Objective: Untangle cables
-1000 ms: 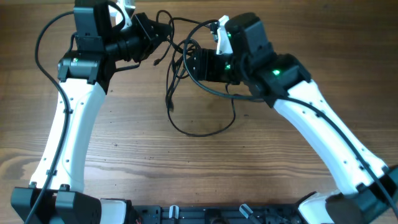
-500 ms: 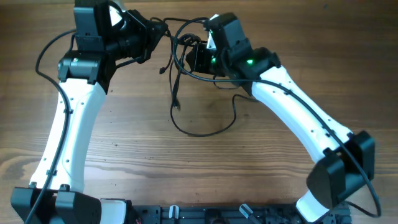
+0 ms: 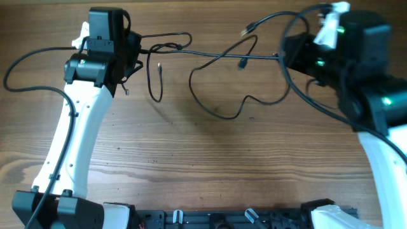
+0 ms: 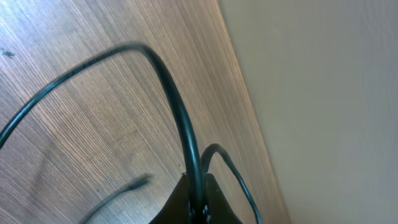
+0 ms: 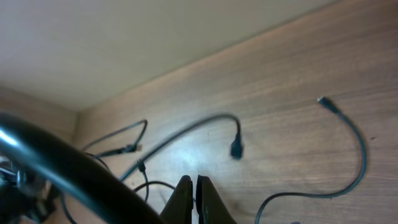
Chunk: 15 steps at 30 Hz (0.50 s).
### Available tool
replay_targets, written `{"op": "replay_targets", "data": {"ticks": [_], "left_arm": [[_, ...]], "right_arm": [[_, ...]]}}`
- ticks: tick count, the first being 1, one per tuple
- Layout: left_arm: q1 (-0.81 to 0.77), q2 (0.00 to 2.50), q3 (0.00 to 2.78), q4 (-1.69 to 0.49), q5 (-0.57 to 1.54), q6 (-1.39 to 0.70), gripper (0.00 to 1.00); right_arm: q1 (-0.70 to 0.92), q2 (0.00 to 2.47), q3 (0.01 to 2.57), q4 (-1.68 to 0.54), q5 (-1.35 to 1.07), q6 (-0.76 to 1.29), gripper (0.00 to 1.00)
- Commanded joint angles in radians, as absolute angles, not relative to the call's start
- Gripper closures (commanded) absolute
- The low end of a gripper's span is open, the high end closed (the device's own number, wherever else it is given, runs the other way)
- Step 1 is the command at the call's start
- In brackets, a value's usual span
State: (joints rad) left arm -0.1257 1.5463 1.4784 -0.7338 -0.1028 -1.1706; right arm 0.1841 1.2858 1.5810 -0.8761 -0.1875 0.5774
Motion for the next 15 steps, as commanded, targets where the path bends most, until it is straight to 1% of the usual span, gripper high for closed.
{"op": "replay_targets", "data": {"ticks": [1,3,5,7,9,11,14,15], "left_arm": [[-0.072,1.548,1.486,-0.737,-0.281,-1.097,0.96],[-0.072,1.548,1.486,-0.738,-0.278,-1.024,0.96],[-0.073,1.548,1.486,-0.736,-0.254,-0.91,0.96],[-0.073,1.548,1.486,-0.726,-0.109,-0.721,0.96],[-0.073,1.548,1.486,-0.724,0.106,-0.508,0.96],[-0.075,1.548,1.486,-0.751,0.268,-0.381,0.96],[-0.074,1.548,1.486,-0.83,0.28,-0.373,0.96],[-0.074,1.548,1.486,-0.839,0.28,-0.373,0.96]], "right_arm": [[0.051,1.184,1.598,-0.892,-0.101,0.546,0.96],[0.006,1.19,1.597,-0.944,-0.096,0.541,0.96],[0.009,1.237,1.596,-1.0,-0.107,0.523,0.96],[0.03,1.32,1.595,-1.04,-0.19,0.474,0.96],[0.071,1.437,1.595,-1.027,-0.337,0.401,0.96],[0.122,1.543,1.595,-0.986,-0.384,0.393,0.96],[0.181,1.695,1.595,-0.897,-0.382,0.397,0.96],[0.183,1.726,1.595,-0.88,-0.383,0.408,0.94]]}}
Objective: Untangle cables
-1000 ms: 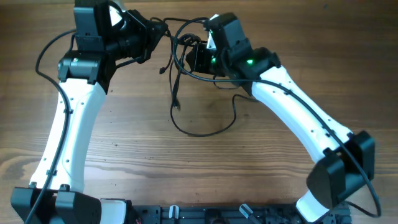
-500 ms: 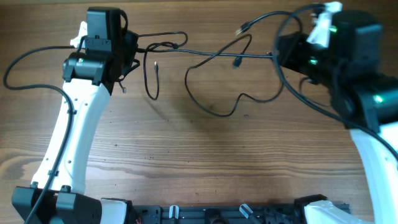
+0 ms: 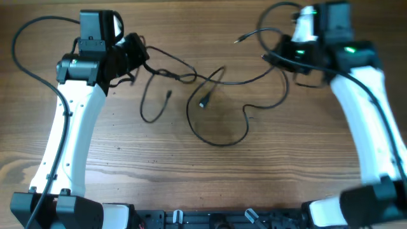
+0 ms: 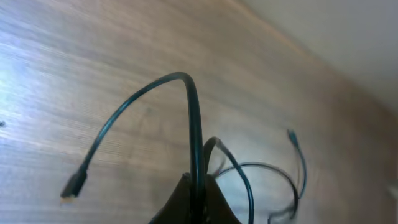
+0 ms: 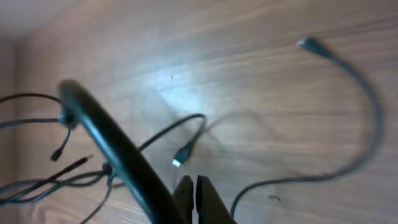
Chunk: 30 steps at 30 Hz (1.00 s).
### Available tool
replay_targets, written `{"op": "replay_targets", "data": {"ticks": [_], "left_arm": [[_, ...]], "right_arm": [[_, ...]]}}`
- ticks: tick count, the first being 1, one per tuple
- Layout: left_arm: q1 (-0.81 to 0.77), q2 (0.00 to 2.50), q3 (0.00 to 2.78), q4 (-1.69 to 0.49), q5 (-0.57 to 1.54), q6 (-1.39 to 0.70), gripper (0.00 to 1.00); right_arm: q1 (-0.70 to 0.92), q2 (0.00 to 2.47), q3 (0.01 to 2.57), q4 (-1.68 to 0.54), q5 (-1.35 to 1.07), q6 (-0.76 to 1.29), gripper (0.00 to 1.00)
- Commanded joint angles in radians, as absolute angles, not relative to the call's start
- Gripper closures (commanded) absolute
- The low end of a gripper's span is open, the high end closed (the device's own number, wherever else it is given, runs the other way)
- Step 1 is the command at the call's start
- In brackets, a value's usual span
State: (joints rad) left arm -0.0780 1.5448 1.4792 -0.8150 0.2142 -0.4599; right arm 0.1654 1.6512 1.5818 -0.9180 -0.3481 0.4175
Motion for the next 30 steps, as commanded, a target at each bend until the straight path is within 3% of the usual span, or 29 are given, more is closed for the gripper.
{"op": "replay_targets", "data": {"ticks": [1,2,4,8,11,17,21,25,30], "left_arm": [[-0.074,1.548,1.486,-0.841,0.28,-0.373,0.96],[-0.074,1.548,1.486,-0.835,0.279,-0.373,0.96],[-0.074,1.548,1.486,-0.815,0.23,-0.395,0.96],[-0.074,1.549,1.486,-0.789,0.017,-0.542,0.96],[-0.074,1.554,1.486,-0.785,-0.082,-0.592,0.96],[-0.073,1.554,1.486,-0.782,-0.383,-0.718,0.96],[-0.074,1.554,1.486,-0.782,-0.398,-0.719,0.96],[-0.074,1.554,1.486,-0.783,-0.393,-0.719,0.96],[-0.074,1.554,1.486,-0.783,-0.382,-0.719,0.96]], "right_arm": [[0.183,1.76,1.595,-0.867,-0.384,0.434,0.66],[0.183,1.787,1.595,-0.862,-0.391,0.456,0.46],[0.184,1.809,1.595,-0.872,-0.436,0.444,0.33],[0.193,1.803,1.597,-0.876,-0.55,0.38,0.29],[0.249,1.803,1.597,-0.876,-0.514,0.384,0.21],[0.403,1.814,1.595,-0.95,-0.33,0.58,0.23],[0.451,1.816,1.583,-1.014,-0.288,0.65,0.17],[0.529,1.821,1.499,-0.915,-0.293,0.733,0.18],[0.645,1.906,1.408,-0.619,-0.288,0.845,0.3]]}}
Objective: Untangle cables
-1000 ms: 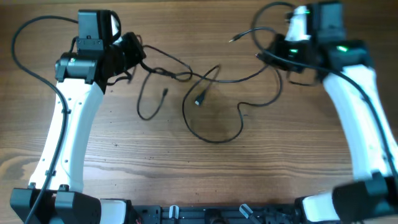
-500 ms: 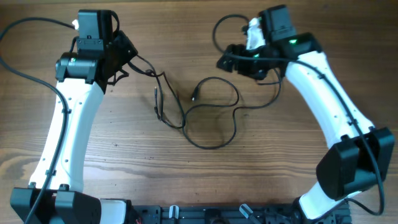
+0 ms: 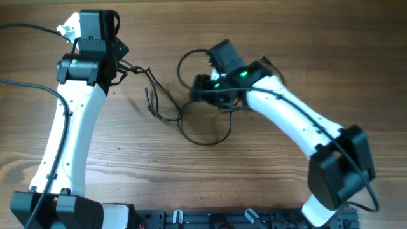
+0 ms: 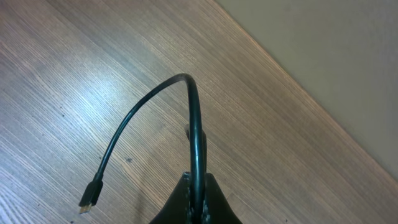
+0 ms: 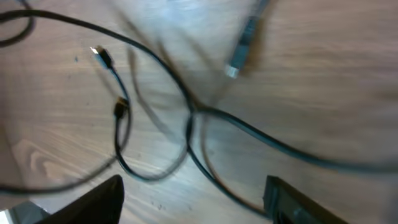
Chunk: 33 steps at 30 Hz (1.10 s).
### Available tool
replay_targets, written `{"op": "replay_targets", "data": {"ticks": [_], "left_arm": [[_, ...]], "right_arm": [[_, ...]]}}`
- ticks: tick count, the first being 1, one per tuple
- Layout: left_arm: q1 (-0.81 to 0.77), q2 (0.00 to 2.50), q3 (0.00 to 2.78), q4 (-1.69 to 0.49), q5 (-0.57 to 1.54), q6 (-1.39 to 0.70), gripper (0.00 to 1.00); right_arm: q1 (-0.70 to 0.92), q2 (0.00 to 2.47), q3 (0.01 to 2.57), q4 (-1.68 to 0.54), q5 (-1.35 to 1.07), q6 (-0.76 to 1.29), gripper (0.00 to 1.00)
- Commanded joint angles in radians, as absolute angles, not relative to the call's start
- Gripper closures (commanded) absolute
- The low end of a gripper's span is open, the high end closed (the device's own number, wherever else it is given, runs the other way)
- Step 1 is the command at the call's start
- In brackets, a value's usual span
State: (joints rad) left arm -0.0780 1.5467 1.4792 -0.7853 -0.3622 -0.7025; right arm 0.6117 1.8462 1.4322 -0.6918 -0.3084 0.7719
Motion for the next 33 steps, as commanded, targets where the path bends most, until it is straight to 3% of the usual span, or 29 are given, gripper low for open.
{"op": "replay_targets", "data": {"ticks": [1,7,11,17,22,27,33], "left_arm": [[-0.074,1.554,1.486,-0.786,-0.383,-0.719,0.96],[-0.074,1.554,1.486,-0.791,-0.383,-0.719,0.96],[-0.074,1.554,1.486,-0.791,-0.383,-0.719,0.96],[-0.074,1.554,1.486,-0.79,-0.383,-0.719,0.96],[-0.074,1.554,1.486,-0.79,-0.382,-0.719,0.96],[-0.074,1.554,1.486,-0.801,-0.383,-0.719,0.96],[-0.073,1.554,1.486,-0.805,-0.416,-0.715,0.96]], "right_arm": [[0.657,1.937,1.408,-0.573,-0.289,0.862,0.33],[0.691,2.068,1.408,-0.463,-0.332,0.929,0.46],[0.697,2.138,1.408,-0.355,-0.299,1.007,0.62],[0.737,2.155,1.407,-0.311,-0.166,1.028,0.71],[0.739,2.154,1.408,-0.305,-0.18,0.98,0.94],[0.627,2.052,1.5,-0.364,-0.427,0.754,0.96],[0.353,1.572,1.509,-0.427,-0.663,0.701,0.96]]}}
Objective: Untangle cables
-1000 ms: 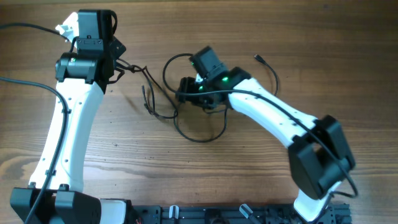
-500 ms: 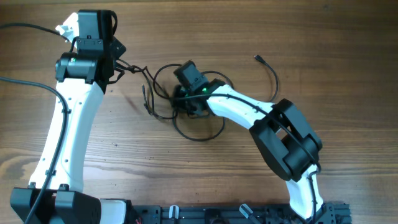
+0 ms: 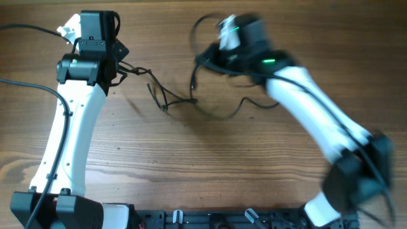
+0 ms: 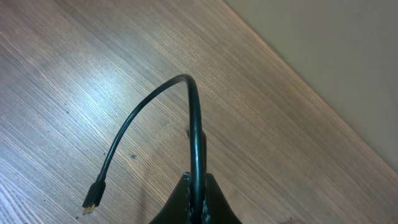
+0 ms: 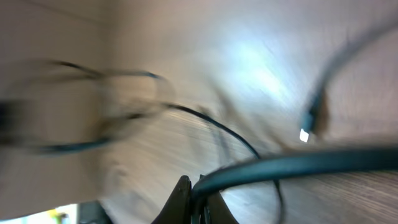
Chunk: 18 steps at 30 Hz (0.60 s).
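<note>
Thin black cables lie knotted mid-table (image 3: 170,98), with a loop (image 3: 236,109) trailing right. My left gripper (image 3: 121,65) stays at the far left, shut on one black cable (image 4: 194,118). That cable arches up from the left gripper (image 4: 198,182), and its free end carries a gold-tipped plug (image 4: 91,203). My right gripper (image 3: 205,62) is blurred near the far middle. In its wrist view the right gripper (image 5: 194,185) is shut on a thick-looking black cable (image 5: 298,163). A plug (image 5: 309,127) hangs beyond it.
The table's far edge meets a beige wall (image 4: 323,50). The left arm's own supply cable (image 3: 25,83) loops over the table's left side. A black rail (image 3: 216,219) runs along the near edge between the arm bases.
My right gripper was open over the tangle mid-table. It is now shut on a cable and sits farther back. The tangle has shifted and stretched. The left gripper has not moved.
At first both grippers were shut, with cable stretched across the far table between them. Then the arms stood closer and the cables lay slack. After that the right gripper was open over the tangle. Now it is shut on a cable, while the left still holds its own.
</note>
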### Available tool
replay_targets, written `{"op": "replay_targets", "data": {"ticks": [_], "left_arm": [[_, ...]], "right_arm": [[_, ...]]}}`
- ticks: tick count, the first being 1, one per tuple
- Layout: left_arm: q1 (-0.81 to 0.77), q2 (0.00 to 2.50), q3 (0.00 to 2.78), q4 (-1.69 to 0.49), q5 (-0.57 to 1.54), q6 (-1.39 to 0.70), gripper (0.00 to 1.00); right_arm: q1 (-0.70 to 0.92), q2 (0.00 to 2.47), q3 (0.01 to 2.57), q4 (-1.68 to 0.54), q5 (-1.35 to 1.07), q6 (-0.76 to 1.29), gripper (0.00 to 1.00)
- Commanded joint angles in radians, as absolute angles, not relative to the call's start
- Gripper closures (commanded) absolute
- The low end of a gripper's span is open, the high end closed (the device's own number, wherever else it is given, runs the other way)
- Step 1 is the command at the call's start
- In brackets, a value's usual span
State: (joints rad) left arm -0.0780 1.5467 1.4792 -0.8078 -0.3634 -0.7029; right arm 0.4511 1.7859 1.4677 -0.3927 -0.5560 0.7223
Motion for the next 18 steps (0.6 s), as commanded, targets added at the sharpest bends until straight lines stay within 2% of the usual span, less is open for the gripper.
{"op": "replay_targets", "data": {"ticks": [1,3,6,8,13,18], "left_arm": [[-0.069,1.554,1.486,-0.804,-0.499,-0.715,0.96],[-0.039,1.554,1.486,-0.801,-0.583,-0.715,0.96],[0.065,1.555,1.486,-0.799,-0.585,-0.715,0.96],[0.134,1.555,1.486,-0.796,-0.585,-0.716,0.96],[0.242,1.561,1.486,-0.791,-0.581,-0.715,0.96],[0.283,1.594,1.486,-0.738,-0.587,-0.712,0.96]], "right_arm": [[0.268,1.479,1.509,-0.469,-0.656,0.747,0.96],[0.093,1.354,1.509,-0.551,-0.615,0.749,0.96],[-0.163,1.272,1.509,-0.76,-0.48,0.643,0.96],[-0.244,1.276,1.509,-0.879,-0.351,0.593,0.95],[-0.295,1.358,1.509,-1.056,-0.076,0.542,0.96],[-0.295,1.569,1.509,-1.166,-0.084,0.452,0.96]]}}
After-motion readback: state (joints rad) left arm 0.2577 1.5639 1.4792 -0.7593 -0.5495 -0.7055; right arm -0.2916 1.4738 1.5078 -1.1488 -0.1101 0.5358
